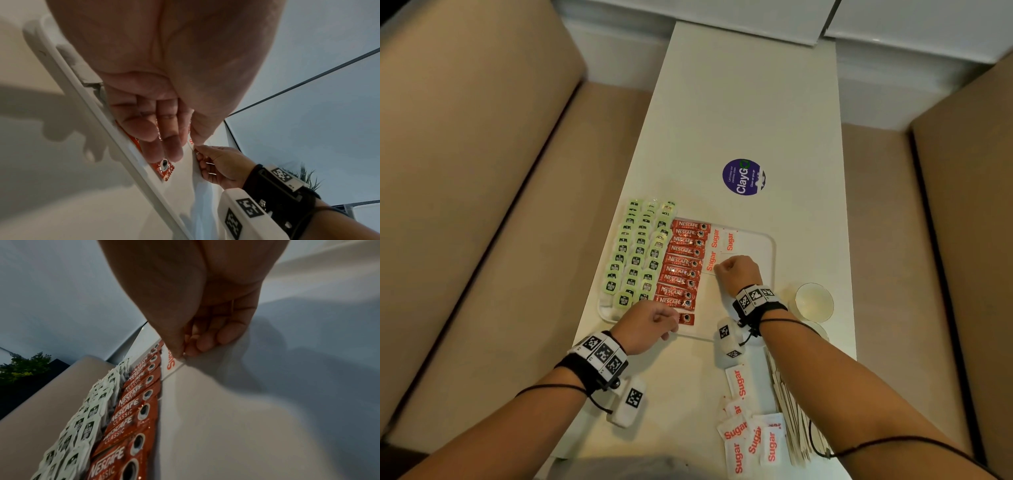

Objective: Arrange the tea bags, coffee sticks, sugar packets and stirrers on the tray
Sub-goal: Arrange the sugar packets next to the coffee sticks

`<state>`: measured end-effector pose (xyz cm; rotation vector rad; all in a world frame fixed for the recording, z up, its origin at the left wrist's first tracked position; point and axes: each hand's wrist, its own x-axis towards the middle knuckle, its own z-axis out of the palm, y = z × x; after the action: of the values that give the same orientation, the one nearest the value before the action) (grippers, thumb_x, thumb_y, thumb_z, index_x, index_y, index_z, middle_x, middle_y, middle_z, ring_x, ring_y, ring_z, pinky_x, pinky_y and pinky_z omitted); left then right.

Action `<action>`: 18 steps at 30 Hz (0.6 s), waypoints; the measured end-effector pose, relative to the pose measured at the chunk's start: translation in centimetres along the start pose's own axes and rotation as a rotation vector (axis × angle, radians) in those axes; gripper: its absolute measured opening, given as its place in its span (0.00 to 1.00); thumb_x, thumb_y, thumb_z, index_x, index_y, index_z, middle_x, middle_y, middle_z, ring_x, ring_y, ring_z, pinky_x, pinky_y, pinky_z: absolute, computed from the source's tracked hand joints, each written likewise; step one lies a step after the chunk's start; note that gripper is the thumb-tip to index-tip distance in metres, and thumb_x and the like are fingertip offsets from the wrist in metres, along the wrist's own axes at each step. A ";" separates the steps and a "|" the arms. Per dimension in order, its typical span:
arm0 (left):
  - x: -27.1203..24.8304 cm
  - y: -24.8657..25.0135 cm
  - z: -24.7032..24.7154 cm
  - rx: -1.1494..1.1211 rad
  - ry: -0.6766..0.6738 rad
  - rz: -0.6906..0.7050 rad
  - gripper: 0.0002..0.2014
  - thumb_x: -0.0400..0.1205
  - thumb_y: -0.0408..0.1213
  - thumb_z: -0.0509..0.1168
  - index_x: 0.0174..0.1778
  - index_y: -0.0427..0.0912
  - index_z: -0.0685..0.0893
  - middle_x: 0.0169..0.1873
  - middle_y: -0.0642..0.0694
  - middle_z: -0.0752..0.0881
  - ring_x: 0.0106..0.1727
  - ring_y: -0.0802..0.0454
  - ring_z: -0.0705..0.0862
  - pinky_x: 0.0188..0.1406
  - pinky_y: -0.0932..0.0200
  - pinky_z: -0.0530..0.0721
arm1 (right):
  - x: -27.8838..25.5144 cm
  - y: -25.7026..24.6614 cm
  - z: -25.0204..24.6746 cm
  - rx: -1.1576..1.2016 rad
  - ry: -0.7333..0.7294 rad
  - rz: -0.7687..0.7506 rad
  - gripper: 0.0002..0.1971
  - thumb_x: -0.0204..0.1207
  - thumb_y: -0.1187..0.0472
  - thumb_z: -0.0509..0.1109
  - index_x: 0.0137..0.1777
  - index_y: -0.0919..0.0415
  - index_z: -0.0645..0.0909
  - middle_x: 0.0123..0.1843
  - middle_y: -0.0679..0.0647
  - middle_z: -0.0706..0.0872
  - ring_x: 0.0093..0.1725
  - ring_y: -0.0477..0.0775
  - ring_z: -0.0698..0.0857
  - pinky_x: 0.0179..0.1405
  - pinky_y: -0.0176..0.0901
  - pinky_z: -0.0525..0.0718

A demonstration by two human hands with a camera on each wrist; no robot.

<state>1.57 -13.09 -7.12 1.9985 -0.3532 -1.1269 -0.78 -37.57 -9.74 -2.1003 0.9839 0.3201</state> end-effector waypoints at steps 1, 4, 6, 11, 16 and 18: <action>0.0 -0.1 0.1 0.007 0.003 0.001 0.04 0.84 0.34 0.68 0.48 0.45 0.89 0.41 0.47 0.93 0.37 0.53 0.89 0.40 0.57 0.85 | -0.1 0.0 0.1 0.020 0.010 0.001 0.16 0.80 0.56 0.70 0.29 0.54 0.80 0.35 0.48 0.87 0.35 0.50 0.84 0.32 0.37 0.78; -0.1 -0.4 0.3 0.058 -0.002 0.014 0.03 0.83 0.38 0.70 0.50 0.47 0.89 0.40 0.48 0.92 0.39 0.55 0.88 0.45 0.56 0.87 | -0.9 0.0 -0.1 0.071 0.024 -0.011 0.08 0.80 0.53 0.70 0.44 0.54 0.88 0.49 0.48 0.91 0.48 0.50 0.88 0.48 0.45 0.87; -0.1 -0.5 0.7 0.118 -0.009 0.049 0.04 0.83 0.40 0.70 0.51 0.49 0.89 0.41 0.52 0.91 0.41 0.57 0.87 0.49 0.58 0.87 | -2.1 0.2 -0.4 0.063 0.002 -0.064 0.08 0.83 0.52 0.70 0.50 0.54 0.88 0.51 0.48 0.90 0.51 0.49 0.86 0.55 0.45 0.84; -0.4 -0.3 2.6 0.273 -0.085 0.157 0.06 0.83 0.40 0.70 0.54 0.47 0.87 0.41 0.57 0.86 0.42 0.59 0.84 0.52 0.58 0.85 | -7.7 1.8 -1.7 -0.025 -0.089 -0.245 0.07 0.82 0.50 0.70 0.50 0.49 0.87 0.42 0.42 0.87 0.41 0.40 0.84 0.44 0.37 0.81; -1.1 0.1 5.6 0.441 -0.184 0.179 0.11 0.82 0.40 0.66 0.58 0.45 0.88 0.43 0.56 0.86 0.42 0.59 0.84 0.46 0.66 0.81 | -12.9 5.6 -3.2 -0.115 -0.179 -0.292 0.07 0.82 0.49 0.70 0.54 0.48 0.86 0.41 0.42 0.87 0.41 0.41 0.85 0.43 0.38 0.82; -1.3 0.3 6.6 0.490 -0.218 0.183 0.12 0.81 0.41 0.66 0.59 0.47 0.87 0.45 0.54 0.88 0.44 0.58 0.85 0.46 0.66 0.81 | -14.4 7.2 -3.3 -0.175 -0.215 -0.296 0.09 0.83 0.48 0.70 0.57 0.49 0.86 0.42 0.42 0.87 0.42 0.42 0.85 0.47 0.41 0.84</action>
<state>-4.49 -15.86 -8.01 2.1987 -0.9861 -1.2262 -16.08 -35.10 -4.12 -2.2752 0.5259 0.4822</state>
